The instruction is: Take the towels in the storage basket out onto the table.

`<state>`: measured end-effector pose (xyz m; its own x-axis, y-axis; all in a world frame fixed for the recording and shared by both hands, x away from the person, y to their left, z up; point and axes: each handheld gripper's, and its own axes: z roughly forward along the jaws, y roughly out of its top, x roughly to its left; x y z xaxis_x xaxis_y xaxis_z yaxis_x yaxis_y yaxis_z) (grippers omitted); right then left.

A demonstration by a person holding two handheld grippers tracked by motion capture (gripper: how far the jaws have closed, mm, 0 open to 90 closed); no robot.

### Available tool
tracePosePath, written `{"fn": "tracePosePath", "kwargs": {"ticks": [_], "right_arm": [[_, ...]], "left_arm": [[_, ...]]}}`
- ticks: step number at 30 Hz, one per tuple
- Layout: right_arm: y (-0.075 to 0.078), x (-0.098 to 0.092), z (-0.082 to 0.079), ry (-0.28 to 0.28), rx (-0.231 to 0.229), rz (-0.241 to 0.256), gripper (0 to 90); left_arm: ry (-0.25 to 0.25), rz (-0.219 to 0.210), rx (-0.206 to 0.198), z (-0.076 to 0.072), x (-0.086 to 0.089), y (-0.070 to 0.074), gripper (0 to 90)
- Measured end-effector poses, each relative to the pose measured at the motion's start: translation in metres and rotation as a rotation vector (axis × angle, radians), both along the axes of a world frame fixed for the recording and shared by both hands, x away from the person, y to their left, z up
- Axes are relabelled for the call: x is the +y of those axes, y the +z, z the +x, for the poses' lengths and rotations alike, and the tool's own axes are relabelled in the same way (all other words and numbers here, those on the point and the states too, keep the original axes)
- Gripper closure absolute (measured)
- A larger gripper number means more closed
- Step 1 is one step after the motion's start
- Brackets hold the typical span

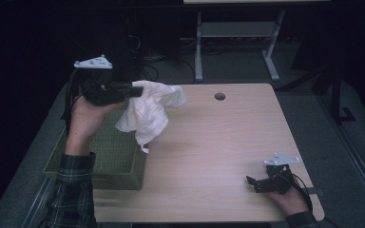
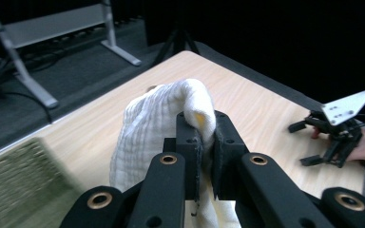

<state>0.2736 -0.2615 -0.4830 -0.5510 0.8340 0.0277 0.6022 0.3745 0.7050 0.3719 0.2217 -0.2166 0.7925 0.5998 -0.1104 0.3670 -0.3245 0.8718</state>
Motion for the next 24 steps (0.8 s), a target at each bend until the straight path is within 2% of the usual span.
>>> {"fn": "tracePosePath", "kwargs": {"ticks": [1, 2, 3, 4, 8, 11, 12, 17, 24], "right_arm": [[0.0, 0.0, 0.0, 0.0, 0.0, 0.0, 2.1], [0.0, 0.0, 0.0, 0.0, 0.0, 0.0, 2.1], [0.0, 0.0, 0.0, 0.0, 0.0, 0.0, 2.1], [0.0, 0.0, 0.0, 0.0, 0.0, 0.0, 2.1], [0.0, 0.0, 0.0, -0.001, 0.0, 0.0, 2.1], [0.0, 0.0, 0.0, -0.001, 0.0, 0.0, 2.1], [0.0, 0.0, 0.0, -0.001, 0.0, 0.0, 2.1], [0.0, 0.0, 0.0, -0.002, 0.003, 0.002, 2.1], [0.0, 0.0, 0.0, -0.002, 0.002, 0.001, 2.1]], "left_arm": [[-0.014, 0.0, 0.005, 0.001, -0.009, -0.003, 83.1], [-0.014, 0.0, 0.005, 0.001, -0.009, -0.003, 83.1], [-0.033, 0.0, 0.011, 0.002, -0.019, -0.008, 83.1], [-0.033, 0.0, 0.011, 0.002, -0.019, -0.008, 83.2], [-0.066, 0.0, 0.026, 0.005, -0.039, -0.018, 83.1], [-0.089, 0.018, 0.041, 0.007, -0.057, -0.027, 83.1], [-0.089, 0.018, 0.041, 0.007, -0.057, -0.027, 83.1], [-0.116, 0.028, 0.061, 0.009, -0.08, -0.039, 83.5], [-0.145, 0.036, 0.066, 0.009, -0.108, -0.05, 84.0]]}}
